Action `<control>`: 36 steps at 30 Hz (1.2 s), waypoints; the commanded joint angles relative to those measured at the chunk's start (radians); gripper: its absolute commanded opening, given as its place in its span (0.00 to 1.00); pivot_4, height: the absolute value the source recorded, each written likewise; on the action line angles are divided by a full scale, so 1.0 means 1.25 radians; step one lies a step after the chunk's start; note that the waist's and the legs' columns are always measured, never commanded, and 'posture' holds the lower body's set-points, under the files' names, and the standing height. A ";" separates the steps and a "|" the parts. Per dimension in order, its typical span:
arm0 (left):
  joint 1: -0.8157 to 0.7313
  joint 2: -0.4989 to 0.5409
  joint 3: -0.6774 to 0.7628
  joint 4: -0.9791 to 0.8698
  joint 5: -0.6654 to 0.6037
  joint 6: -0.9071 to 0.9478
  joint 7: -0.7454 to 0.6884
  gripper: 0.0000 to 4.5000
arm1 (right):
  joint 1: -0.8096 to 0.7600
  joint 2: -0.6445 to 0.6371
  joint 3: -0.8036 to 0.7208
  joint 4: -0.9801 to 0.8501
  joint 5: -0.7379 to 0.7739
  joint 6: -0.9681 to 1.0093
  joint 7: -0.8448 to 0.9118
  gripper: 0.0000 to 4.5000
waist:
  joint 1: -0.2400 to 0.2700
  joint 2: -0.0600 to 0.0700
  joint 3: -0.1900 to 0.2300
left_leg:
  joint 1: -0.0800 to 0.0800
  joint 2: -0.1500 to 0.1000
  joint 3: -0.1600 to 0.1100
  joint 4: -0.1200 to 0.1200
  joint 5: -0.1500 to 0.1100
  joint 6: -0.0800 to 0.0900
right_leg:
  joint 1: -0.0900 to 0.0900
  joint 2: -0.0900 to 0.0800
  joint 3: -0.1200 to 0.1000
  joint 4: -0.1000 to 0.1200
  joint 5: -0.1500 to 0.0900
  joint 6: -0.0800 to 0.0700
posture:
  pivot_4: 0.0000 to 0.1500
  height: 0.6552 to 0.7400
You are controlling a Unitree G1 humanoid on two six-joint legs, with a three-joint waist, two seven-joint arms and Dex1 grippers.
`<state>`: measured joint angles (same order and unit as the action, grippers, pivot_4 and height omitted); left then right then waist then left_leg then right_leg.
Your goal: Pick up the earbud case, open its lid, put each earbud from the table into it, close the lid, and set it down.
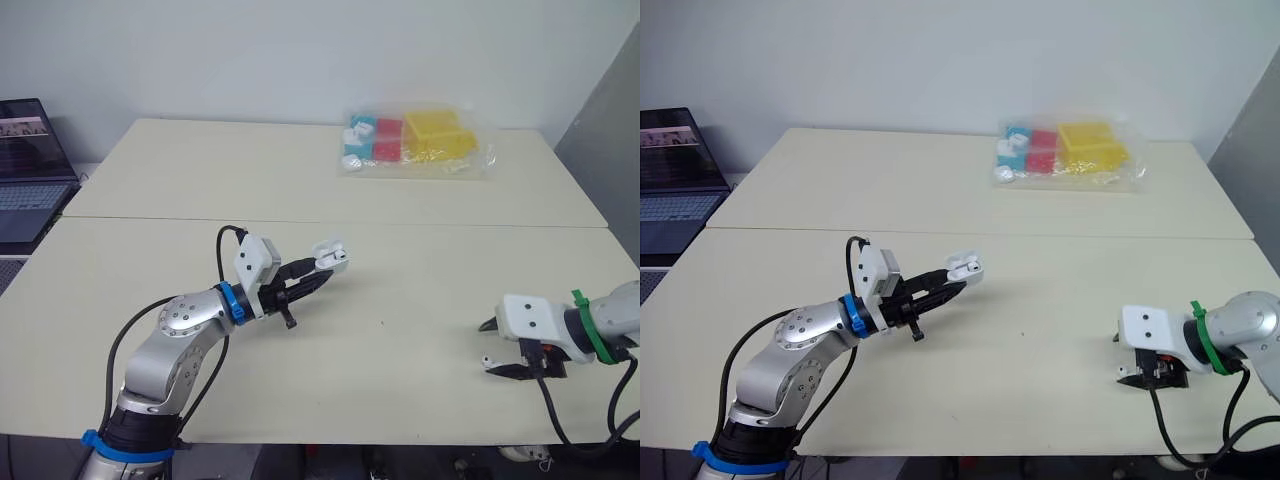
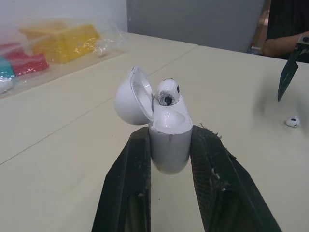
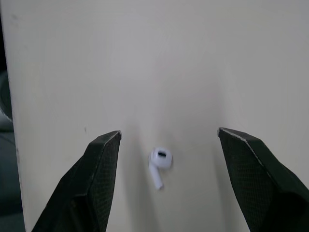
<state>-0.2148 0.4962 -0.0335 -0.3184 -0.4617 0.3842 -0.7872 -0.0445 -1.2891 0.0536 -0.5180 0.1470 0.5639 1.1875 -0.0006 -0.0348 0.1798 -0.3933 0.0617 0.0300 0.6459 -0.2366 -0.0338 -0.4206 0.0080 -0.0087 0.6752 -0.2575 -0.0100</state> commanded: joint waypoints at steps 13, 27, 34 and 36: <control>0.016 -0.015 -0.013 -0.056 0.000 -0.009 0.016 0.18 | -0.091 0.037 0.164 0.009 -0.120 0.103 -0.040 0.74 | -0.001 0.000 0.000 | 0.000 0.000 0.000 0.000 0.000 0.000 | 0.000 0.000 0.000 0.000 0.000 0.000 | 1.00 1.00; 0.021 -0.015 -0.012 -0.059 -0.002 -0.004 0.018 0.18 | -0.121 0.079 0.195 0.020 -0.147 0.103 -0.037 0.74 | -0.004 -0.001 -0.001 | 0.002 0.001 0.000 0.000 0.000 0.000 | 0.001 0.001 0.000 0.002 0.000 0.000 | 1.00 1.00; 0.018 -0.013 -0.013 -0.055 -0.001 -0.007 0.015 0.18 | -0.110 0.083 0.190 -0.006 -0.138 0.118 -0.032 0.37 | -0.004 -0.002 -0.001 | 0.002 0.001 0.000 0.000 0.000 0.000 | 0.001 0.001 0.000 0.002 0.000 0.000 | 1.00 1.00; 0.017 -0.013 -0.013 -0.053 0.000 -0.008 0.014 0.18 | -0.110 0.082 0.190 -0.008 -0.136 0.121 -0.030 0.21 | -0.004 -0.002 -0.001 | 0.003 0.001 0.000 0.000 0.000 0.000 | 0.001 0.001 0.000 0.002 0.000 0.000 | 1.00 1.00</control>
<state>-0.1818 0.4799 -0.0545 -0.3492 -0.4580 0.3853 -0.7704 -0.1821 -1.1907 0.2904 -0.5195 -0.0175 0.7108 1.1560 -0.0059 -0.0375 0.1781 -0.3899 0.0628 0.0302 0.6464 -0.2366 -0.0337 -0.4198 0.0097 -0.0079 0.6783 -0.2577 -0.0104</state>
